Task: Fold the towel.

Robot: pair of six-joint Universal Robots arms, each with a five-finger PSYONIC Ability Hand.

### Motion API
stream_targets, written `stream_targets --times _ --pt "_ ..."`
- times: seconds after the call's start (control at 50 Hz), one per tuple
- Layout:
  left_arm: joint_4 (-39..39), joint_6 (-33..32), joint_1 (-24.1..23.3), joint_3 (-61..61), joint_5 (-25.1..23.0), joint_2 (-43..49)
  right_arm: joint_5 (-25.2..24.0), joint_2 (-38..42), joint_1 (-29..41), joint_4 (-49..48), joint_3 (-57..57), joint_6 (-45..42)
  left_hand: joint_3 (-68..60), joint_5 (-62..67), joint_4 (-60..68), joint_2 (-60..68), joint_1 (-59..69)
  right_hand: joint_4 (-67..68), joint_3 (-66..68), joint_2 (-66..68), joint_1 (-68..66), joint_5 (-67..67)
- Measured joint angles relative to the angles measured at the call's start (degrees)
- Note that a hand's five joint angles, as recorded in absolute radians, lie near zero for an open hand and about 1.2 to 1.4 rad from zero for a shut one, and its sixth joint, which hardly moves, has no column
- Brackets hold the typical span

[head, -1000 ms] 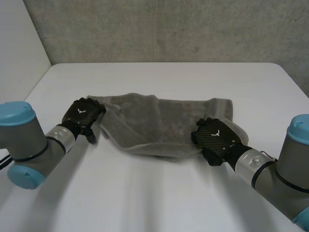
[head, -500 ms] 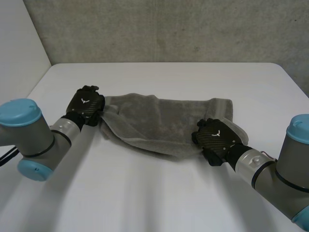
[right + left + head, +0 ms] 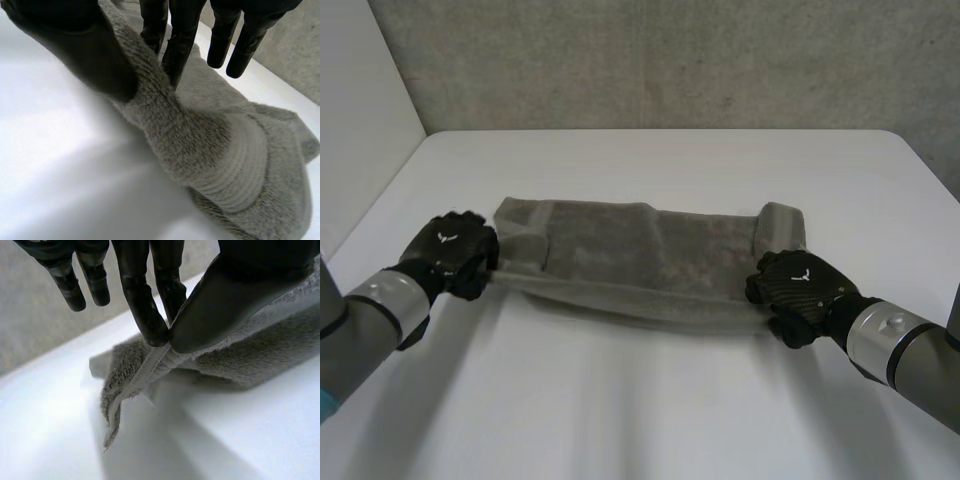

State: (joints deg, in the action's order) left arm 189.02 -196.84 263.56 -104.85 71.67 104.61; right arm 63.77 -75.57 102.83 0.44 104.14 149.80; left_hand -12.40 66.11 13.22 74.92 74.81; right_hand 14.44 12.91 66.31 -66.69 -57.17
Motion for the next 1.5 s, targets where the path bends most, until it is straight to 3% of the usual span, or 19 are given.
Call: stream_targets --times 0.06,0.14,0.48,0.74,0.9,1.06,1.3,1.5 --pt "-3.62 -0.02 1.01 -0.77 -0.12 -1.42 -0.11 0.54 -0.78 -1.93 0.74 -1.60 0.00 0.21 0.00 0.00 0.00 0.00 0.00 -7.59 8.30 8.74" --pt "-5.90 -0.09 2.03 -1.94 -0.24 -2.73 -0.13 1.79 -1.90 -3.61 1.31 -3.55 0.00 0.22 0.00 0.00 0.01 0.00 0.00 -8.15 10.28 10.94" --pt "-5.80 -0.12 4.29 -3.27 -0.31 -3.42 -2.58 4.53 -5.55 -3.65 -0.48 -6.60 0.00 0.22 0.00 0.00 0.01 0.00 0.00 -16.43 18.26 19.35" --pt "-6.03 -0.20 4.80 -5.45 -0.39 -4.71 -3.79 2.19 -11.60 10.63 -1.90 -16.19 0.00 0.22 0.00 0.00 0.02 0.00 0.00 -16.59 18.32 18.74" --pt "-5.88 -0.21 4.48 -6.11 -0.40 -4.91 -7.75 1.22 -15.82 17.92 -3.20 -21.37 0.00 0.22 0.00 0.00 0.04 0.00 0.00 -23.87 24.66 26.35" --pt "-5.71 -0.21 4.23 -5.92 -0.40 -4.94 -10.51 1.58 -16.02 12.65 -4.30 -16.78 0.00 0.22 0.00 0.00 0.04 0.00 0.00 -26.63 27.65 30.63" --pt "-5.67 -0.21 4.26 -5.77 -0.99 -4.86 -9.92 4.79 -15.42 4.90 -4.37 -12.42 0.00 0.22 0.00 0.00 0.04 0.00 0.00 -27.03 28.42 31.44" --pt "-5.68 -0.17 4.46 -5.93 -2.27 -4.82 -9.19 5.84 -12.76 4.72 -11.88 -5.68 0.00 0.22 0.00 0.00 0.04 0.00 0.00 -37.09 38.26 40.44"
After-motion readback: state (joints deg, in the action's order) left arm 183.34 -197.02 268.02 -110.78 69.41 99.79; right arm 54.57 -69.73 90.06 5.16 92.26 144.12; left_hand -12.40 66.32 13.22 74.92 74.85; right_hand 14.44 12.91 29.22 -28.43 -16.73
